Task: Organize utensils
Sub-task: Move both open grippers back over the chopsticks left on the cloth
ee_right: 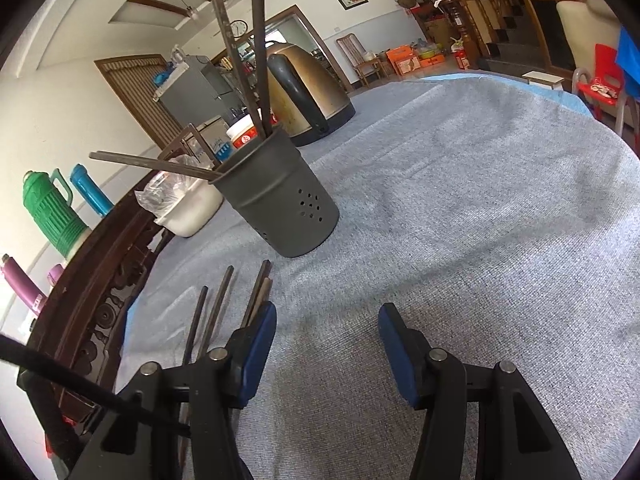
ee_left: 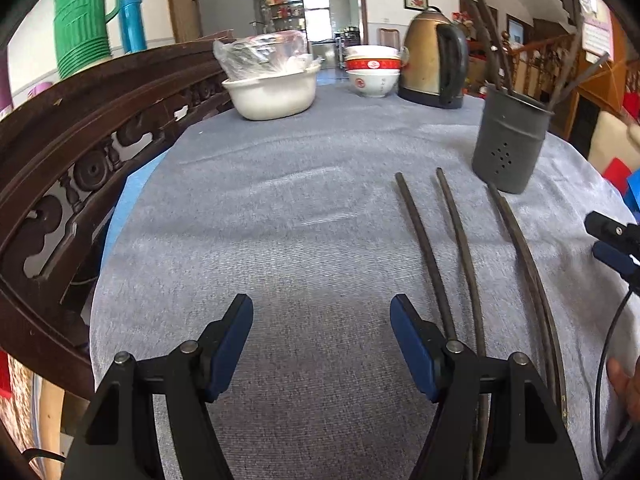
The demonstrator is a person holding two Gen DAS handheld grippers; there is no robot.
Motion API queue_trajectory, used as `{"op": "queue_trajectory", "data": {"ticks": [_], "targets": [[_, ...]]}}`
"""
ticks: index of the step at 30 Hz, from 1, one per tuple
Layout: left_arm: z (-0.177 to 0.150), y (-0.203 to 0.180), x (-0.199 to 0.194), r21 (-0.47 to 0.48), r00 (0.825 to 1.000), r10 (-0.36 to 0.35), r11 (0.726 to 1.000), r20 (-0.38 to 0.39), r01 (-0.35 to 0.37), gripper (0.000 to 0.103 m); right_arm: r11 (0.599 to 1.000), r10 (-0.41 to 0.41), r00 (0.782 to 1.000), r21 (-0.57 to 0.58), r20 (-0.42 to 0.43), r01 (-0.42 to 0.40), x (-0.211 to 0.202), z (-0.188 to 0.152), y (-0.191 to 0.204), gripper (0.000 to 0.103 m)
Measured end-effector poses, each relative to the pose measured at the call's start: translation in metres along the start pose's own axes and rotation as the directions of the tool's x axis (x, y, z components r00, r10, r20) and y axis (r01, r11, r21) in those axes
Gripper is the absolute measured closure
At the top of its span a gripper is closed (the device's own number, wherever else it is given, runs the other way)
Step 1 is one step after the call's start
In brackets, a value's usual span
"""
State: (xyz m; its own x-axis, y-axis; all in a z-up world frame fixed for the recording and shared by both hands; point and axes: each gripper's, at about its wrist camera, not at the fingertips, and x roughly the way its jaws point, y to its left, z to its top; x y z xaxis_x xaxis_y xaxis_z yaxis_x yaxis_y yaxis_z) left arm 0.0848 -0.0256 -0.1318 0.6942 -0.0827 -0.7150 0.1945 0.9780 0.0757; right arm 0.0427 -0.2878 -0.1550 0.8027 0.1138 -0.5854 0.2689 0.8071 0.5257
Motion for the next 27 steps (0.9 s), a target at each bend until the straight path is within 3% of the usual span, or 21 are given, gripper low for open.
{"op": "queue_trajectory", "data": {"ticks": [6, 19, 27], "targets": [[-0.001, 0.007, 0.006, -0.055, 0.998, 0.051, 0.997, -0.031, -0.053, 0.031, 0.999, 0.033, 0.999, 0.003, 0.0, -0.033, 0.0, 0.0, -0.001, 0.045], [-0.004, -0.004, 0.005, 0.0, 0.985, 0.173, 0.985, -0.027, -0.173, 0.031, 0.997, 0.075, 0.997, 0.011, 0.003, -0.075, -0.001, 0.001, -0.003, 0.045], [-0.005, -0.005, 0.005, -0.009, 0.967, 0.253, 0.967, -0.035, -0.254, 0.031, 0.994, 0.111, 0.994, -0.003, 0.001, -0.111, -0.002, 0.001, -0.002, 0.045]]}}
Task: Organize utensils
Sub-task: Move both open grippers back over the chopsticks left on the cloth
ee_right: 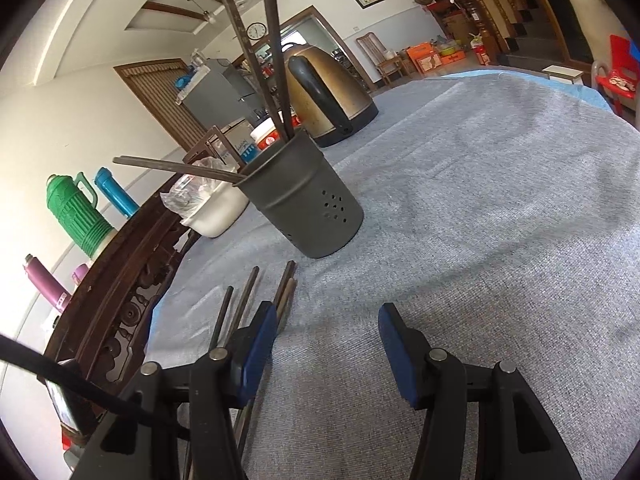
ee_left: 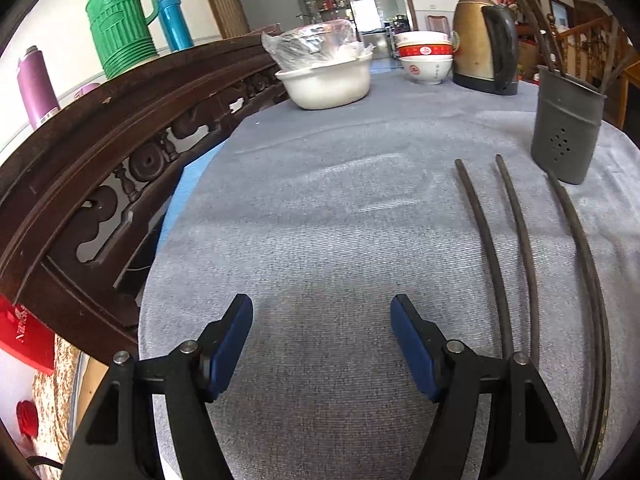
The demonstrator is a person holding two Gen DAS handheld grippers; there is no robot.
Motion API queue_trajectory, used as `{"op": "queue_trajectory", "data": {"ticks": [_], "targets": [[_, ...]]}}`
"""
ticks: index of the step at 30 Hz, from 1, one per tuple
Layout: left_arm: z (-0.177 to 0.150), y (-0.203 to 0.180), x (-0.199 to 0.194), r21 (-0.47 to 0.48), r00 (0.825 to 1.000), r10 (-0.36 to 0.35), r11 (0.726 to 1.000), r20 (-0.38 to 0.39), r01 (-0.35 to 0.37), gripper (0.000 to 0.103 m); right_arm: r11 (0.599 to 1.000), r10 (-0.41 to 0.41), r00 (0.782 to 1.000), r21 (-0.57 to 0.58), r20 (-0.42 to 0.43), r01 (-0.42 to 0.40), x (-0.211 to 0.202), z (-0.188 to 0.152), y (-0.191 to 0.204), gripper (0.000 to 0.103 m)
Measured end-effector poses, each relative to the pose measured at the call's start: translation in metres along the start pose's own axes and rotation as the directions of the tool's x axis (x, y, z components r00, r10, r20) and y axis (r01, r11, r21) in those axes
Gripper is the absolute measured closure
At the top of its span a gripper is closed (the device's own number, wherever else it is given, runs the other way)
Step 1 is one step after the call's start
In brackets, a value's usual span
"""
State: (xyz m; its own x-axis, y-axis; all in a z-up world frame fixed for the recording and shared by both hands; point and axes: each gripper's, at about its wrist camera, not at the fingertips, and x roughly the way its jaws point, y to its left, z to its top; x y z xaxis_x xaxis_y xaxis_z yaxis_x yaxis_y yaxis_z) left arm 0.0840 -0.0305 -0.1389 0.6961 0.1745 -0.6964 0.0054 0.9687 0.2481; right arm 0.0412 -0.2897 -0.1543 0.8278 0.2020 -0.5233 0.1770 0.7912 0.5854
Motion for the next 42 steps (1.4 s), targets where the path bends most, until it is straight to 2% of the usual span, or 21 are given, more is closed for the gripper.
{"op": "queue_trajectory", "data": {"ticks": [7, 20, 30, 39, 42], "targets": [[0.003, 0.0, 0.002, -0.014, 0.999, 0.048, 0.999, -0.012, -0.048, 0.026, 0.999, 0.021, 1.0, -0.039, -0.016, -0.022, 0.002, -0.001, 0.006, 0.045], [0.004, 0.003, 0.004, -0.032, 0.999, 0.042, 0.999, -0.025, -0.043, 0.023, 0.993, 0.044, 0.997, -0.109, -0.07, -0.052, 0.011, -0.003, 0.015, 0.045], [0.002, 0.007, 0.005, -0.054, 1.0, -0.009, 0.998, -0.026, 0.008, 0.022, 0.994, 0.031, 0.997, -0.098, -0.074, -0.038, 0.013, -0.003, 0.013, 0.045], [0.003, 0.006, 0.006, -0.037, 0.993, -0.118, 0.992, -0.032, 0.117, 0.022, 0.997, -0.04, 0.997, -0.06, -0.06, 0.037, 0.011, -0.001, 0.008, 0.045], [0.009, 0.002, 0.006, -0.011, 0.985, -0.161, 0.987, -0.067, 0.161, 0.022, 0.995, -0.077, 0.993, -0.066, -0.093, 0.07, 0.012, 0.001, 0.012, 0.045]]}}
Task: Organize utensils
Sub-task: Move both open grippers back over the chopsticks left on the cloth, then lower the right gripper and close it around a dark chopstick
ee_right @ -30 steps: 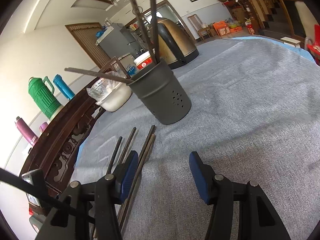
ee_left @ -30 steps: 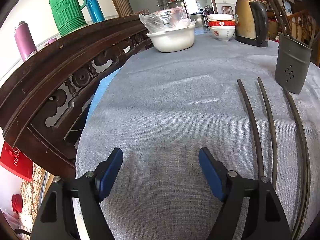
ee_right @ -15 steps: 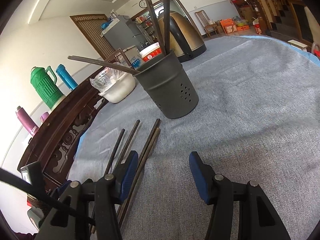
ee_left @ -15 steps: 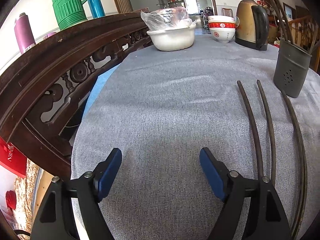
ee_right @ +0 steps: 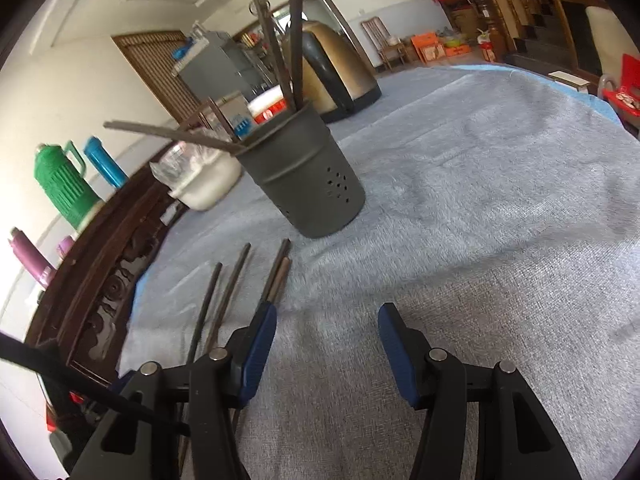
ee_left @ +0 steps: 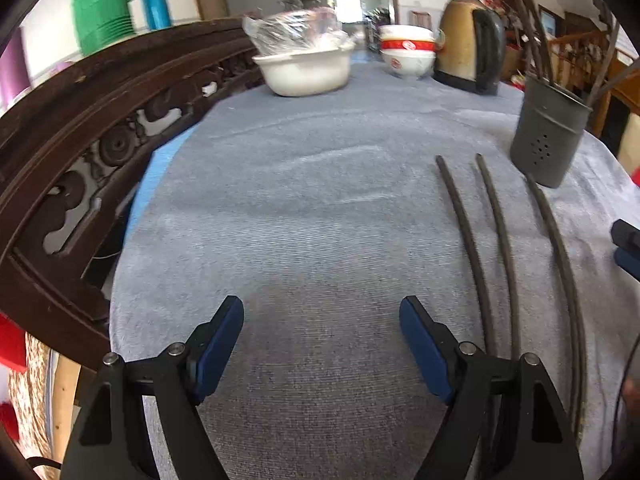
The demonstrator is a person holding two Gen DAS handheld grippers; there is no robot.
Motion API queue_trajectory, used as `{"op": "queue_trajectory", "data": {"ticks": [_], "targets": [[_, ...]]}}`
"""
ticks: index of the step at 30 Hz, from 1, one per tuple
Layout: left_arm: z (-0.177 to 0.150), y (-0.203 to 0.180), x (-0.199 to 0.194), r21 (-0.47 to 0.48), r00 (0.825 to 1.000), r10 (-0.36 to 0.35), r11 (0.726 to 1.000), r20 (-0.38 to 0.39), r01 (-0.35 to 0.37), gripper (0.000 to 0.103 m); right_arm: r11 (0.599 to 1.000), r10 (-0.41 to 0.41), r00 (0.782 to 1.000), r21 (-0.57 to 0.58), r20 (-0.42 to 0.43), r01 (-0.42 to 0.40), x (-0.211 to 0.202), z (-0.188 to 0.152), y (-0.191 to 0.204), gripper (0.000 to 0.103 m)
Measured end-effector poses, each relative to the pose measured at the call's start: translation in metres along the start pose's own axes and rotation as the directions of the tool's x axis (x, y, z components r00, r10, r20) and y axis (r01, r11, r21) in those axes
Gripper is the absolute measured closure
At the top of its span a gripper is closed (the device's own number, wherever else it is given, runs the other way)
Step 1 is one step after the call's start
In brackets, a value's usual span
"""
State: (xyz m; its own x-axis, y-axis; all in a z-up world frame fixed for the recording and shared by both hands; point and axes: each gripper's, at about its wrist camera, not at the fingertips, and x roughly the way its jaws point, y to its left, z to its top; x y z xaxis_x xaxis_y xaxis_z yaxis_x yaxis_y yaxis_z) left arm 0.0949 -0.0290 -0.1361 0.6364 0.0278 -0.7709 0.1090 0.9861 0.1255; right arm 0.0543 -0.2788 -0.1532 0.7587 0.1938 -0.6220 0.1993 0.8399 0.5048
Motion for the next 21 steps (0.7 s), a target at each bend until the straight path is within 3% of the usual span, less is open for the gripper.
{"op": "queue_trajectory", "data": {"ticks": [3, 7, 10, 13, 16, 21], "targets": [[0.011, -0.002, -0.008, 0.006, 0.999, -0.032, 0.999, -0.006, 0.032, 0.022, 0.999, -0.005, 1.0, 0.036, -0.006, 0.005, -0.005, 0.009, 0.006, 0.045], [0.026, -0.016, -0.017, 0.097, 0.999, -0.048, 0.994, -0.013, 0.049, 0.022, 0.999, -0.051, 0.998, -0.013, -0.044, 0.051, 0.0, 0.021, 0.025, 0.049], [0.037, -0.022, -0.016, 0.122, 0.994, -0.093, 0.988, -0.049, 0.098, 0.022, 0.997, -0.071, 0.992, -0.033, -0.104, 0.067, 0.012, 0.029, 0.037, 0.059], [0.051, -0.02, -0.009, 0.098, 0.986, -0.137, 0.984, -0.096, 0.147, 0.022, 0.995, -0.093, 0.985, -0.053, -0.148, 0.086, 0.024, 0.035, 0.043, 0.063], [0.063, -0.015, 0.001, 0.081, 0.982, -0.133, 0.986, -0.136, 0.145, 0.022, 0.994, -0.098, 0.978, -0.059, -0.185, 0.088, 0.036, 0.044, 0.048, 0.063], [0.066, -0.007, 0.006, 0.045, 0.978, -0.13, 0.989, -0.166, 0.139, 0.022, 0.994, -0.094, 0.945, -0.077, -0.313, 0.073, 0.066, 0.04, 0.056, 0.066]]}}
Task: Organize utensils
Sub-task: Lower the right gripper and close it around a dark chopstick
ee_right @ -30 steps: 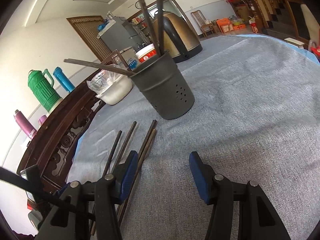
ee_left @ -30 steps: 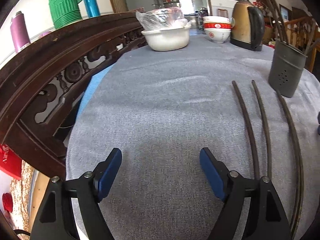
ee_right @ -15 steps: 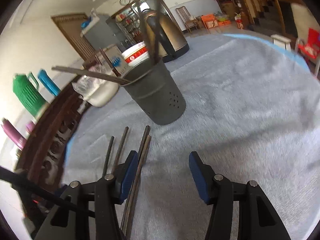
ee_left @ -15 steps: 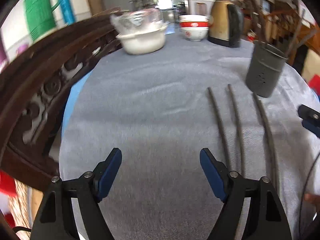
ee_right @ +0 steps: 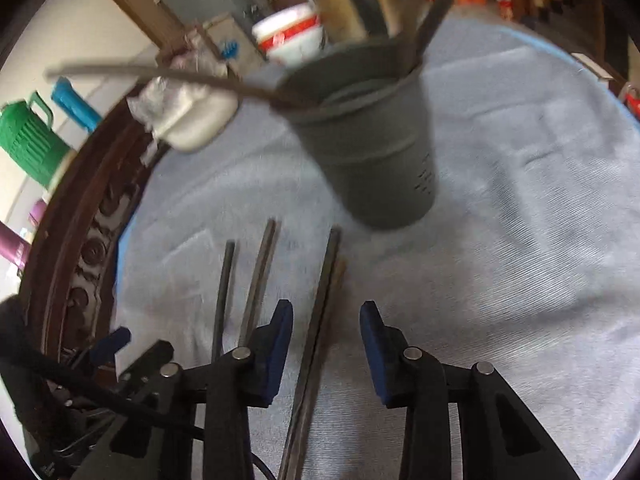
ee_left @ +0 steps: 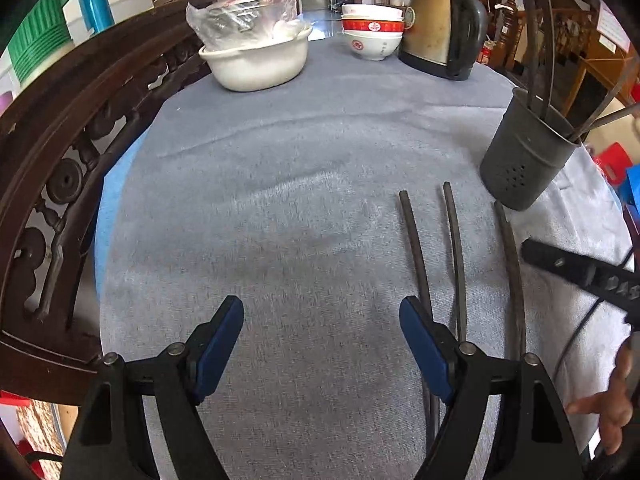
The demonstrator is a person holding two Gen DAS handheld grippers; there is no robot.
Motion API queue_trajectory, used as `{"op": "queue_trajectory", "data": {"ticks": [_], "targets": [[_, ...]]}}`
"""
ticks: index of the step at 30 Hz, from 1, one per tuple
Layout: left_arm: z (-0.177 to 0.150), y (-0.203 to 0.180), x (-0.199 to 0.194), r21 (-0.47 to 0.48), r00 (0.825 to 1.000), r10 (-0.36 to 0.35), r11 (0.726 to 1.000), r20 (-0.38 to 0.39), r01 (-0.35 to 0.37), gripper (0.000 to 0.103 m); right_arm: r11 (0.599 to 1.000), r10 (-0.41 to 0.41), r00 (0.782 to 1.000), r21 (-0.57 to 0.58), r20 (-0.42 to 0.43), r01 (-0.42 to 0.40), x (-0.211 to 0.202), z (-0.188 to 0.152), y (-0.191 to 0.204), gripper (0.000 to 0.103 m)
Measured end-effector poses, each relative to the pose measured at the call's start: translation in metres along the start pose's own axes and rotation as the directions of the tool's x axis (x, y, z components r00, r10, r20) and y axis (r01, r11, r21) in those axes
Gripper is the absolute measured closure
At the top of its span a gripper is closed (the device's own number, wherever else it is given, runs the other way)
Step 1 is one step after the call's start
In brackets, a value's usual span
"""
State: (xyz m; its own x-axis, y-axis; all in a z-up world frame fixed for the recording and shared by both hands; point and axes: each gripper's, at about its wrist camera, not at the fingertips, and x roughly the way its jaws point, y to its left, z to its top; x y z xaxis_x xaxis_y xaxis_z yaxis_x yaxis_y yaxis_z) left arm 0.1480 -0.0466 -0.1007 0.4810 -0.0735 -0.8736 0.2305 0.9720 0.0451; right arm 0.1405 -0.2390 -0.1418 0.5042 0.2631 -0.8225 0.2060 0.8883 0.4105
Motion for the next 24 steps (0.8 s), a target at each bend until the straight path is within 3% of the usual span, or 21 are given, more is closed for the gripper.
{"op": "queue_trajectory", "data": {"ticks": [4, 9, 15, 24], "targets": [[-0.008, -0.003, 0.006, 0.006, 0.999, -0.019, 1.0, -0.034, 0.019, 0.022, 0.998, -0.045, 0.999, -0.038, -0.028, 0.044, 0.013, -0.007, 0.008, 0.078], [-0.015, -0.008, 0.008, 0.011, 0.998, -0.034, 0.999, -0.05, 0.035, 0.022, 1.0, -0.019, 0.999, -0.021, -0.035, 0.019, 0.011, -0.009, -0.002, 0.085], [-0.024, -0.01, 0.011, 0.004, 0.996, -0.052, 0.999, -0.067, 0.053, 0.022, 0.987, 0.158, 0.987, 0.037, 0.025, -0.159, -0.011, -0.013, -0.021, 0.087], [-0.034, -0.011, 0.014, 0.0, 0.995, -0.051, 0.999, -0.088, 0.051, 0.022, 0.993, 0.079, 0.997, 0.086, 0.021, -0.08, -0.009, -0.008, -0.039, 0.084]]}}
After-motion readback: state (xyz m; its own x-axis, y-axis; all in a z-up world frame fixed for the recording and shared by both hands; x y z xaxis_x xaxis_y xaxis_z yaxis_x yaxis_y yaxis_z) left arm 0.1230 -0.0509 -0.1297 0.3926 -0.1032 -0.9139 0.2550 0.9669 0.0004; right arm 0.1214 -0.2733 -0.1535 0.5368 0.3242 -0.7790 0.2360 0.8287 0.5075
